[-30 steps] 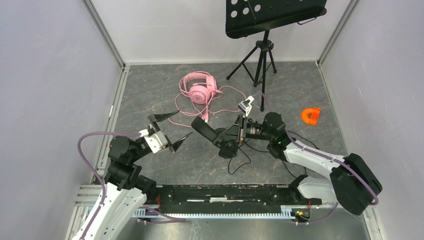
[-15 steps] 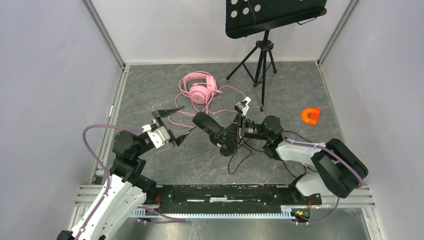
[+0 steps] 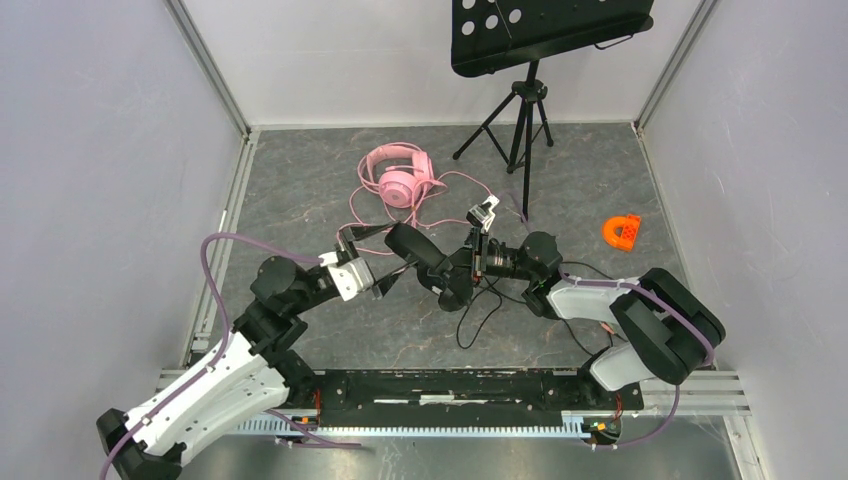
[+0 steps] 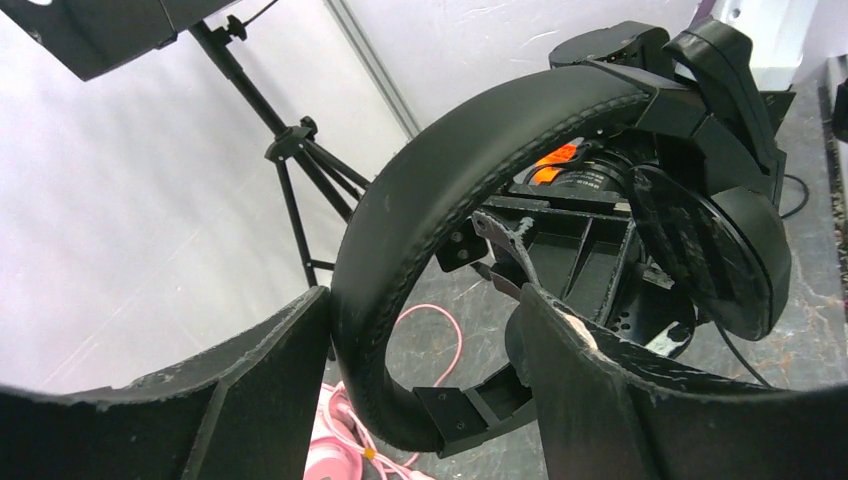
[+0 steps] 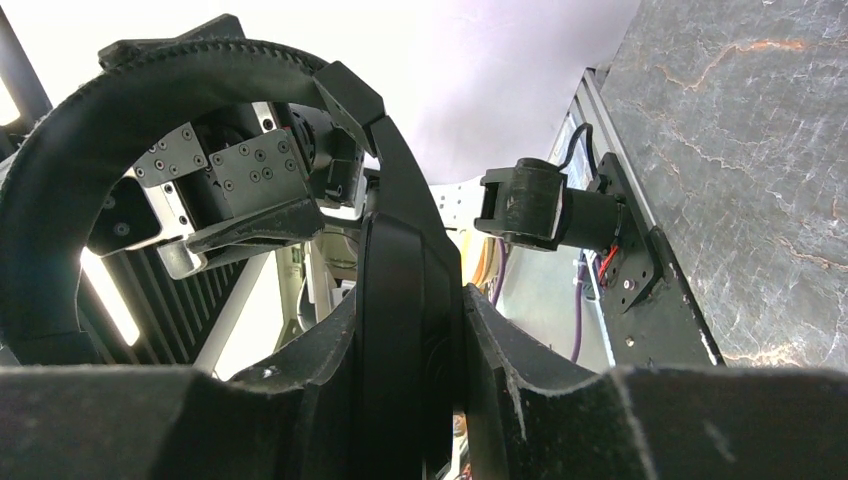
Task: Wrap the headphones
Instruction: Pick up the headphones from the center of the board.
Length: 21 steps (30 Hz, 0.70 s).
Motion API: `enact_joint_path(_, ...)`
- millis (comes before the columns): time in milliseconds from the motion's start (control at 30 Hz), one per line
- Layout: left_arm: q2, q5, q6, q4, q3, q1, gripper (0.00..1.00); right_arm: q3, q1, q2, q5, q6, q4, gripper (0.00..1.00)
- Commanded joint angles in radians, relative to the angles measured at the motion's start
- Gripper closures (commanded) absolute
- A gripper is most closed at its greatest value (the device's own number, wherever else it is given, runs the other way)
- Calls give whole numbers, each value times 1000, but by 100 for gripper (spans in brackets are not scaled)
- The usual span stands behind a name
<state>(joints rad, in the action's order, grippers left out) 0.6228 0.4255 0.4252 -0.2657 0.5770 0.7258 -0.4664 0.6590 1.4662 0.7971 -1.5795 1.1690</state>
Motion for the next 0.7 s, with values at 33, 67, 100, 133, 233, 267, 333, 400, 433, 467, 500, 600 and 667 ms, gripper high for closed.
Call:
enact_joint_path(33, 5, -153, 130, 5, 50, 67, 28, 11, -1, 2, 8, -11, 94, 100)
enact_joint_path(67, 8, -163, 139, 12, 54, 74, 29, 11, 0, 3, 7, -6, 95, 100)
enact_joint_path(100, 13, -172, 148, 15, 59, 82, 30, 9, 1, 1, 7, 0, 92, 100)
enact_joint_path(133, 15, -176, 152, 17, 63, 88, 31, 10, 0, 4, 5, 0, 94, 100)
enact_joint_path(233, 27, -180, 172, 26, 71, 101, 33, 14, 1, 8, 4, -9, 108, 100)
enact_joint_path(267, 31, -186, 180, 35, 76, 102, 33, 14, 1, 8, 4, -10, 110, 100)
enact_joint_path(333, 39, -194, 199, 48, 80, 106, 36, 13, 1, 7, 4, -5, 103, 100)
enact_joint_path(400, 40, -202, 207, 48, 78, 107, 39, 12, 1, 4, 5, 13, 81, 100)
enact_joint_path(433, 39, -204, 206, 48, 81, 107, 42, 12, 1, 2, 4, 20, 70, 100)
enact_joint_path(467, 38, -205, 204, 46, 81, 108, 45, 13, 0, 3, 4, 26, 62, 100)
enact_joint_path(500, 35, -204, 200, 43, 81, 109, 48, 16, 1, 2, 5, 28, 60, 100)
enact_joint_path(600, 29, -204, 195, 43, 77, 109, 53, 23, 1, 2, 5, 26, 72, 100)
enact_joint_path(667, 25, -205, 194, 43, 74, 109, 54, 25, 1, 4, 5, 29, 68, 100)
